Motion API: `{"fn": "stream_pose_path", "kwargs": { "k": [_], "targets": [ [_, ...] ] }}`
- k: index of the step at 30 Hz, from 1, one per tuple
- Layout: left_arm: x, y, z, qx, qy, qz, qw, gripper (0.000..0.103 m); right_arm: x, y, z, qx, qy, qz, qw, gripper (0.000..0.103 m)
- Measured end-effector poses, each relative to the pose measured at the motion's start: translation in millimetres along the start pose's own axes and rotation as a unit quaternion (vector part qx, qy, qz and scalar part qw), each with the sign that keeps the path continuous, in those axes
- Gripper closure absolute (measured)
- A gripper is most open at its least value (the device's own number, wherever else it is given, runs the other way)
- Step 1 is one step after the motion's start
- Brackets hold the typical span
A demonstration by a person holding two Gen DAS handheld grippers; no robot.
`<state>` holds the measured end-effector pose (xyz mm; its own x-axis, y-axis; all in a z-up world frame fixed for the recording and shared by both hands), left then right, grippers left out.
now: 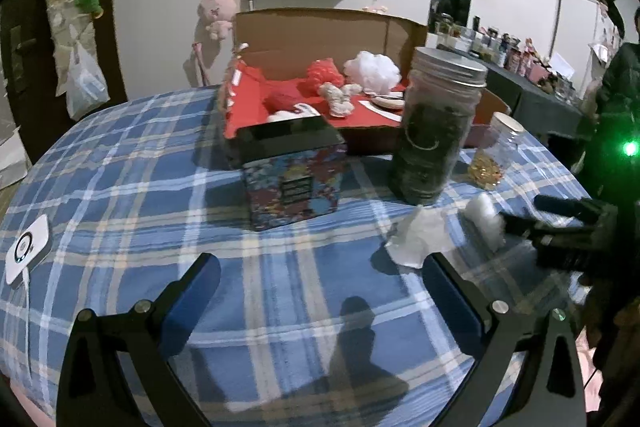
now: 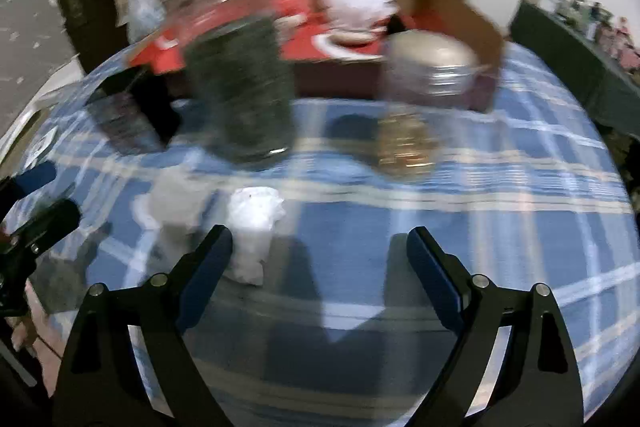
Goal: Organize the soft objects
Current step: 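Grasp the white tissue with the left tool while the right tool grasps the white cotton roll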
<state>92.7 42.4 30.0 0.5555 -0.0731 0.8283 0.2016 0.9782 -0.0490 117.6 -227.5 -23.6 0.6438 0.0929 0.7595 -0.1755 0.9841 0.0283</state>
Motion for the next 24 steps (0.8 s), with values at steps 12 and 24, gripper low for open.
{"fn": "stream_pose_path", "kwargs": {
  "k": [12, 24],
  "targets": [
    [11.8, -38.2, -32.1, -0.067, 0.034, -0.041, 0.9963, 0.009, 8.9, -33.4, 12.6, 0.086, 0.002, -0.047, 0.995, 0.013],
    [7.6, -49.3, -53.4, -0.141, 0.079, -0.028, 0.9865, 0.085, 1.0, 6.3, -6.3, 0.115, 0.017, 0.037, 0.993, 0.079]
  ]
}}
Point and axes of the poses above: each gripper's, at about its wrist camera, not at the fingertips, and z roughly against the way its jaws point, y to its left, x to its top, the point moved 3 cm from there along -z, roughly the way its jaws point, and after that the axes turned 7 degrees about -y, right-handed, at the moved point
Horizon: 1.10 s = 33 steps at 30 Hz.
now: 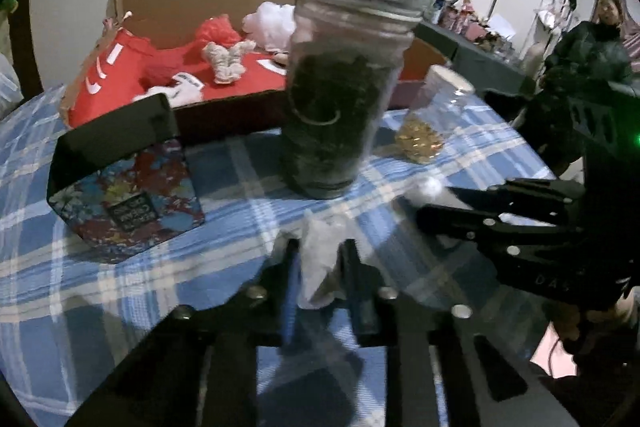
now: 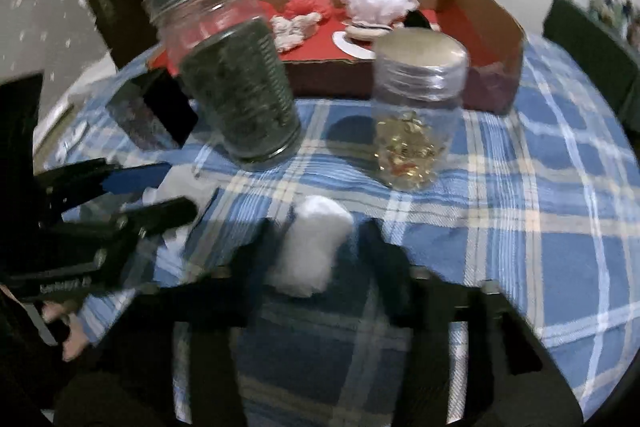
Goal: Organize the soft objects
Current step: 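Grasp the white tissue with the left tool while the right tool grasps the white cotton roll, then carry the white tissue and cotton roll up over the box with both tools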
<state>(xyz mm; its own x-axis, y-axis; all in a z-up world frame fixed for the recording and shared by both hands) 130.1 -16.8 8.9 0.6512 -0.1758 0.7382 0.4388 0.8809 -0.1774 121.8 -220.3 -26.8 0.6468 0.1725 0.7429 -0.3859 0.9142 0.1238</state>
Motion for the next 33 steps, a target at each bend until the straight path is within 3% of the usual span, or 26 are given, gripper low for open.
{"fn": "stream_pose_path", "kwargs": {
  "k": [9, 33],
  "targets": [
    [13.4, -7.7, 15.4, -0.002, -0.025, -0.013, 0.9996, 0.087, 14.5, 12.9, 20.5, 0.015, -0.039, 0.02, 0.999, 0.083],
    [17.9, 10.3, 28.5, 0.027, -0.039, 0.001, 0.9989, 0.087, 18.3, 0.1, 20.5, 0.009, -0.036, 0.004, 0.999, 0.083]
  ]
}}
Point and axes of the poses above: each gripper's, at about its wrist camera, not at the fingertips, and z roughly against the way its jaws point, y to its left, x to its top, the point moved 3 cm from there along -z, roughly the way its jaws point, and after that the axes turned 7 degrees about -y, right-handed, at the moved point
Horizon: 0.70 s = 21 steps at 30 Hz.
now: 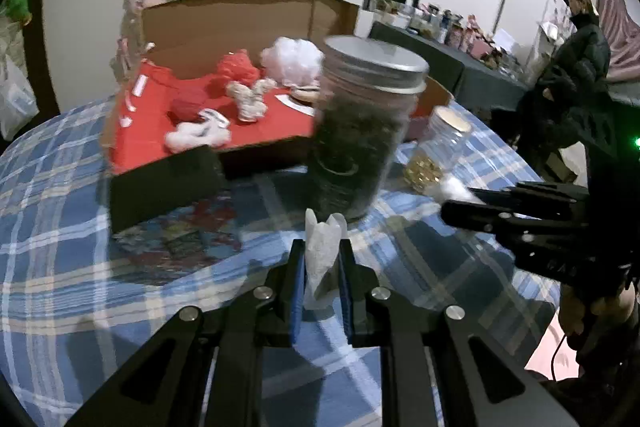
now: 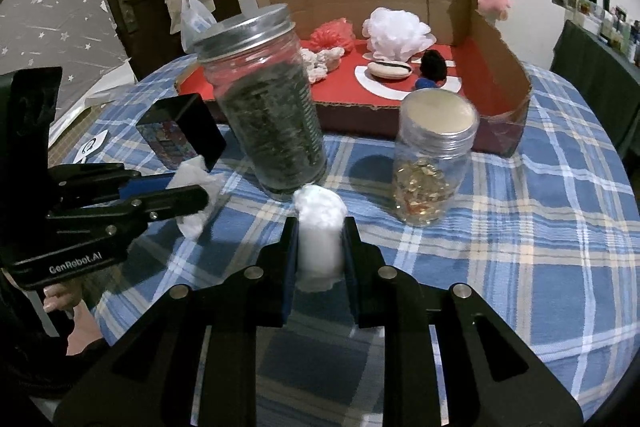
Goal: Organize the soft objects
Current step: 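Carry the white tissue and cotton roll up over the box with both tools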
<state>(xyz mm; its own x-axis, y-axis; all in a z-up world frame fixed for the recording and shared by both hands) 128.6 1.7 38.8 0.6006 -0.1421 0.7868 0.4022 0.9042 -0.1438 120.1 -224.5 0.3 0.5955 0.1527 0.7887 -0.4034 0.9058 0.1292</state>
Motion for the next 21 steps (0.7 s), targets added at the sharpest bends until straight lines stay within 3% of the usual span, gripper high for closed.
{"fn": "stream_pose_path", "kwargs": {
  "k": [12, 21],
  "targets": [
    [28.9, 23.8, 26.6, 0.015, -0.029, -0.012, 0.9994, 0.087, 28.2, -22.6, 31.0, -0.014, -0.038, -0.002, 0.999, 0.083],
    [64.2, 42.5, 21.2, 0.014, -0.02, -0.035, 0.9991, 0.087, 65.2, -37.7, 35.6, -0.02, -0.048, 0.025, 0.998, 0.083]
  ]
}}
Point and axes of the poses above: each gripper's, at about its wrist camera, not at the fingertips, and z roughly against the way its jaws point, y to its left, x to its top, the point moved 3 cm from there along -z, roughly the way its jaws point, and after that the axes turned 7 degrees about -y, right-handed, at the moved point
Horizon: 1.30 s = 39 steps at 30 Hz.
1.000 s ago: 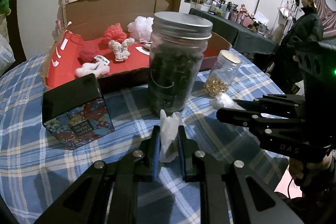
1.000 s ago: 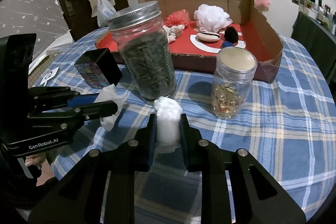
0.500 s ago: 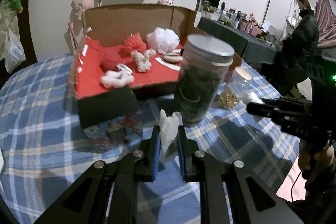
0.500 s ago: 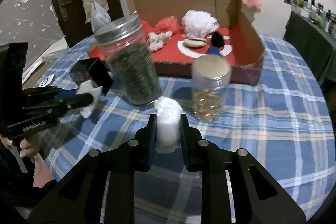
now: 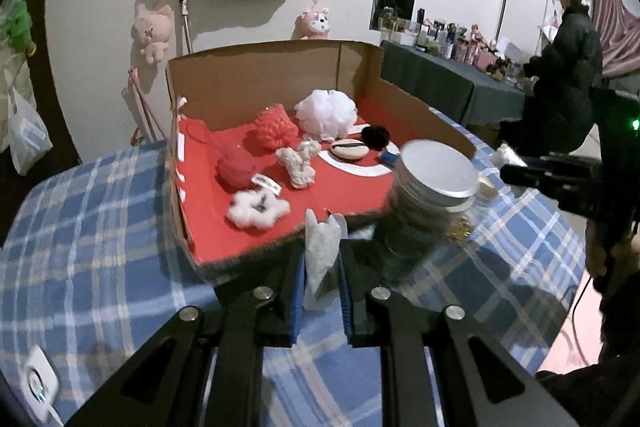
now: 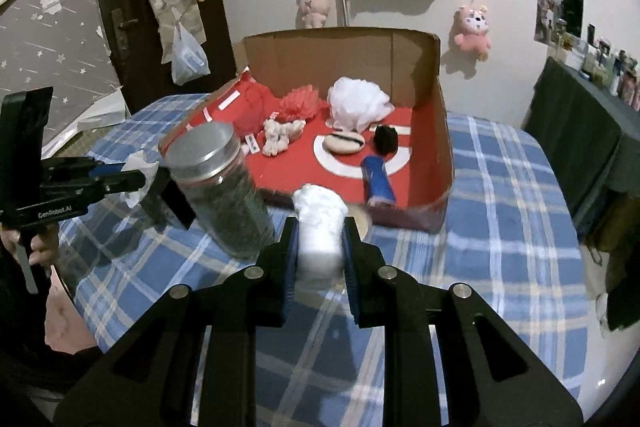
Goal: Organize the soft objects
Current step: 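Carry the white tissue and cotton roll up over the box with both tools, then lower the tissue and cotton roll into the box and open both tools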
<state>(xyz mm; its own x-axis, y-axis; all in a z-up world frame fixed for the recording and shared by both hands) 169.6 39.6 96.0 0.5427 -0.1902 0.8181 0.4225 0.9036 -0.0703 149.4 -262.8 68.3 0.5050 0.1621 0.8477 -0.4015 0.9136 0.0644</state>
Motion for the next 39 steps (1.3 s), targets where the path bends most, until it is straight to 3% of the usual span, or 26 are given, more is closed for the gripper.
{"fn": "stream_pose_path", "kwargs": {
  "k": [13, 28, 39],
  "targets": [
    [49.6, 9.4, -75.4, -0.052, 0.07, -0.074, 0.9935, 0.087, 47.6, -13.1, -78.6, 0.056, 0.077, 0.033, 0.995, 0.083],
    [62.9, 0.8, -167.1, -0.112, 0.172, -0.096, 0.9741, 0.087, 57.3, -8.9, -190.0, 0.13, 0.212, 0.062, 0.967, 0.083],
    [51.9, -9.8, -197.2, -0.105, 0.217, -0.127, 0.9621, 0.087, 44.1, -0.2, -217.1, 0.107, 0.266, 0.095, 0.953, 0.083]
  ]
}}
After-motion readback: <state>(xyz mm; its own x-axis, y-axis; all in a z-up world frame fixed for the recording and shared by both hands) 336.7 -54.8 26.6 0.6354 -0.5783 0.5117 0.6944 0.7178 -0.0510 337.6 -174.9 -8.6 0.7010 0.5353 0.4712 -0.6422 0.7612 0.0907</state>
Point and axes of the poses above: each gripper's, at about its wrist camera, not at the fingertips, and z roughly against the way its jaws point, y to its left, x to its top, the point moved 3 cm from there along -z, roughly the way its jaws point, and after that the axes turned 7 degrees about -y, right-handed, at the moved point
